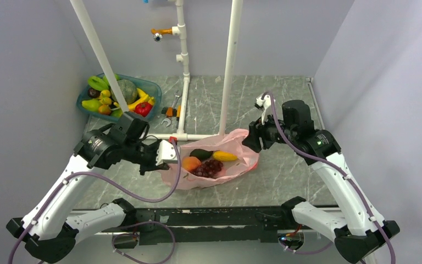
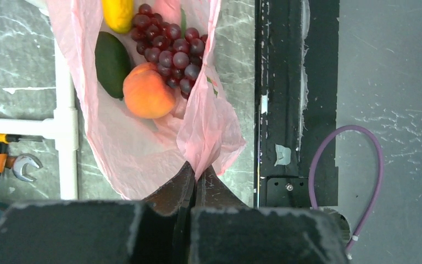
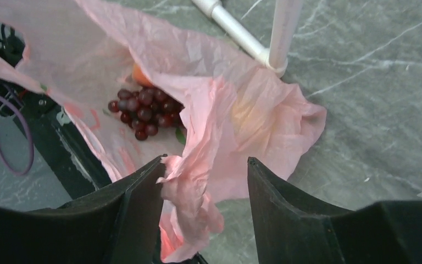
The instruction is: Place the fake fruits into the plastic bag and tie a complex knot
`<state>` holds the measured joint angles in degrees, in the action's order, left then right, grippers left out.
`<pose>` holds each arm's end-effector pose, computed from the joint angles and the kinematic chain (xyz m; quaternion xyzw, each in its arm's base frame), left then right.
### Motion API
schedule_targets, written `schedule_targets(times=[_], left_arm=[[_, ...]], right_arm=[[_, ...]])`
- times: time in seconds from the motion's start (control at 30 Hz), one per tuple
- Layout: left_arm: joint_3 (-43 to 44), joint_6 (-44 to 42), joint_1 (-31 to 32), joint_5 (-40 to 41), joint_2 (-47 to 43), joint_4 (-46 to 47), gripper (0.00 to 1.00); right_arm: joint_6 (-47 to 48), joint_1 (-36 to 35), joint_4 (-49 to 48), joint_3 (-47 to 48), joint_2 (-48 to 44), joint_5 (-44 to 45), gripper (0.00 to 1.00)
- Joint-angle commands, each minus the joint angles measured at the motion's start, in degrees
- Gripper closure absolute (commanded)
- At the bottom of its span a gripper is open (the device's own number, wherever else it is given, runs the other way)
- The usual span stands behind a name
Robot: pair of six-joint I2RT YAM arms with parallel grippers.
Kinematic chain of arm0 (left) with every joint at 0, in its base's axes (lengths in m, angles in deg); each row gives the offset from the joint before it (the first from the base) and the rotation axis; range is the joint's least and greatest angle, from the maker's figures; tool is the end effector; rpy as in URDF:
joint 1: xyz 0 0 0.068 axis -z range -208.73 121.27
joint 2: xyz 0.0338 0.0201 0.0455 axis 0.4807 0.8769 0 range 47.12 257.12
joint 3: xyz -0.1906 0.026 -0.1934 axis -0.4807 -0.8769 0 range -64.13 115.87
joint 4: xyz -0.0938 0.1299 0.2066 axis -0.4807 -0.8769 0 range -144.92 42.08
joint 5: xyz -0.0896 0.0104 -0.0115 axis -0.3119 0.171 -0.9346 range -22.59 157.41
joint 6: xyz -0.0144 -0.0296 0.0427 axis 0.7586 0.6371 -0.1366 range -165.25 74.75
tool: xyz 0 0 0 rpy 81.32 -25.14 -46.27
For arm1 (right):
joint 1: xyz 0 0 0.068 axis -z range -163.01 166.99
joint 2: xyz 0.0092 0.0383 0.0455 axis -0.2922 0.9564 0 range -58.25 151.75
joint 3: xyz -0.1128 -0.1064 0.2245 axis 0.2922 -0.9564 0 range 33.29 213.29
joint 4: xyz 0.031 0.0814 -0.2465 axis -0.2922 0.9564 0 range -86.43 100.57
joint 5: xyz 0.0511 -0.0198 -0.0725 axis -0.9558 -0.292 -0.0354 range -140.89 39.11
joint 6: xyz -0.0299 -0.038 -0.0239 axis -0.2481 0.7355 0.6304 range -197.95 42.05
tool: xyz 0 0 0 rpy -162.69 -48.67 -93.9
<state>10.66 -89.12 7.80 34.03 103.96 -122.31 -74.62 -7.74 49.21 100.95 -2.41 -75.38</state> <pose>0.1069 -0.1036 0.3806 0.6553 0.6469 -0.2567 0.2936 0.1641 0.0919 0.3817 -0.3059 0.8122 0.2693 0.4174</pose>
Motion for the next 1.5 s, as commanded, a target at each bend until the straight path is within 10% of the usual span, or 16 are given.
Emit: schedule_targets(times=[0.0,0.07,0.2,0.53,0.87,1.03,1.27,1.47], left_arm=[[3.43,-0.10,-1.70,-2.51,-0.50,1.43,1.00],[3.61,-0.12,-2.05,-2.89,-0.65,1.46,1.00],[3.46,-0.24,-2.20,-2.51,-1.64,1.96,1.00],[33.65,7.91,-7.21,-2.40,4.52,2.86,1.00],[-0.47,8.47,-16.72,7.49,-2.74,18.83,1.00],[-2.16,8.26,-26.62,2.13,2.07,18.19,1.00],[16.81,12.47,-30.91,-7.59,15.61,17.45,1.00],[36.16,8.80,-30.78,-26.90,18.03,9.28,1.00]], right_arm=[[3.00,0.12,5.97,0.19,0.15,-1.63,0.41],[3.33,0.12,7.09,0.23,-0.02,-1.50,0.35],[2.61,0.14,4.65,1.37,-2.14,-1.16,0.99],[4.71,0.64,8.94,20.63,-1.32,-1.51,1.00],[6.77,0.65,2.75,8.10,-1.46,-3.28,1.00],[3.44,0.67,-4.26,6.02,-4.37,-7.01,1.00],[0.55,0.65,-15.31,2.80,-6.94,-8.07,1.00],[5.44,0.65,-3.40,11.40,-6.78,-0.04,1.00]])
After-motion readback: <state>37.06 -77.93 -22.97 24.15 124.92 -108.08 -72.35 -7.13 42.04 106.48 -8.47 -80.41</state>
